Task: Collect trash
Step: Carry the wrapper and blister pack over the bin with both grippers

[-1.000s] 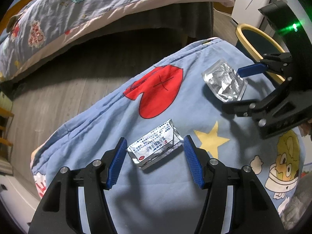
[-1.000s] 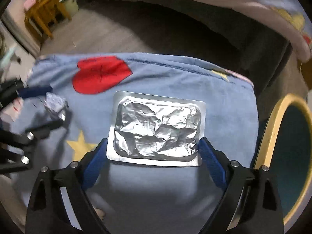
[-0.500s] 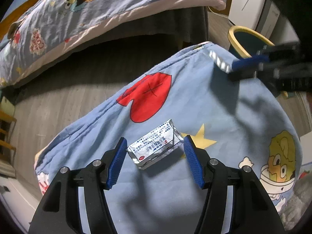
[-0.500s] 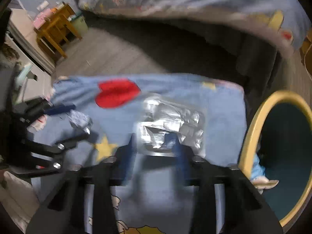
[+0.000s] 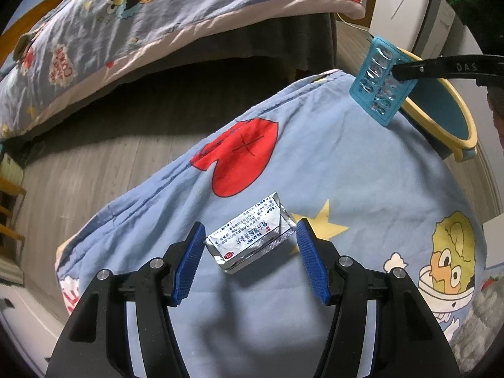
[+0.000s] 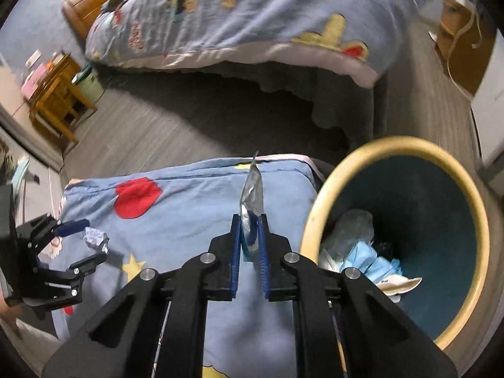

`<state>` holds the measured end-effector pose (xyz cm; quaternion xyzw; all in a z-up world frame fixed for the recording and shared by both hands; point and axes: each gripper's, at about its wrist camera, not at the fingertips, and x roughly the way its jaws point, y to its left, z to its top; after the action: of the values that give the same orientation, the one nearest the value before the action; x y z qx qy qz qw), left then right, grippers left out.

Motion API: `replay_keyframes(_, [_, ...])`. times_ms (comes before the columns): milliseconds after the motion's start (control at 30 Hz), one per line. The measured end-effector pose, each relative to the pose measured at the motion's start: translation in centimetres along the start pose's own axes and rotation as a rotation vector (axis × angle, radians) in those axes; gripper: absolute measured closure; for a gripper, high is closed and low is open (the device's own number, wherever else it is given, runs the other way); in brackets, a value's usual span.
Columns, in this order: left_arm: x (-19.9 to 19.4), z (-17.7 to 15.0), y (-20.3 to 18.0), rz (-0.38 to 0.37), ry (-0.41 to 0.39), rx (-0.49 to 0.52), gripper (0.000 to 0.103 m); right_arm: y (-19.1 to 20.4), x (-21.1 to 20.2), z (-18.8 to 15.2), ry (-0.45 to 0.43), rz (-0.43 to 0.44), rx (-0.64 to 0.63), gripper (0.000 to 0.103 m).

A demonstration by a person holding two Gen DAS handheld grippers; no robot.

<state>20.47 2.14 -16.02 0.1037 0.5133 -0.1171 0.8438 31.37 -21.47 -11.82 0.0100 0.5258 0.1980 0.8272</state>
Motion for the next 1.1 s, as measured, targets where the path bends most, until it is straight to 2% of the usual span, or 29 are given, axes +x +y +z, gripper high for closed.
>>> replay_keyframes(133, [0.0, 0.1, -0.3, -0.001, 0.000, 0.006, 0.042, -0.3, -0.2, 0.0, -0.006, 0.037, 0.023, 0.093])
replay_keyframes(233, [-0.4, 0.6, -0.7, -0.009, -0.014, 0.009, 0.042, 0.0, -1.0, 0.1, -0.011, 0.030, -0.003, 0.093])
replay_keyframes(500, [-3.1, 3.2, -3.7, -0.009, -0.095, 0.027, 0.042, -0.3, -6.6, 1.1, -0.070, 0.034, -0.031, 0.093])
replay_keyframes(700, [-4.4, 5.6, -7.4, -0.023, -0.148, 0.068, 0.042, -3.3, -10.7, 1.5, -0.157, -0.008, 0.008, 0.093])
replay_keyframes(933, [-4.1, 8.5, -13.2, -0.047, -0.169, 0.146, 0.042, -7.6, -11.8, 0.8, -0.160, -0.056, 0.096, 0.093])
replay_keyframes(1100, [-4.1, 10.5, -17.6, -0.078, -0.185, 0.198, 0.042, -11.8, -11.8, -0.4, -0.142, -0.081, 0.211, 0.093])
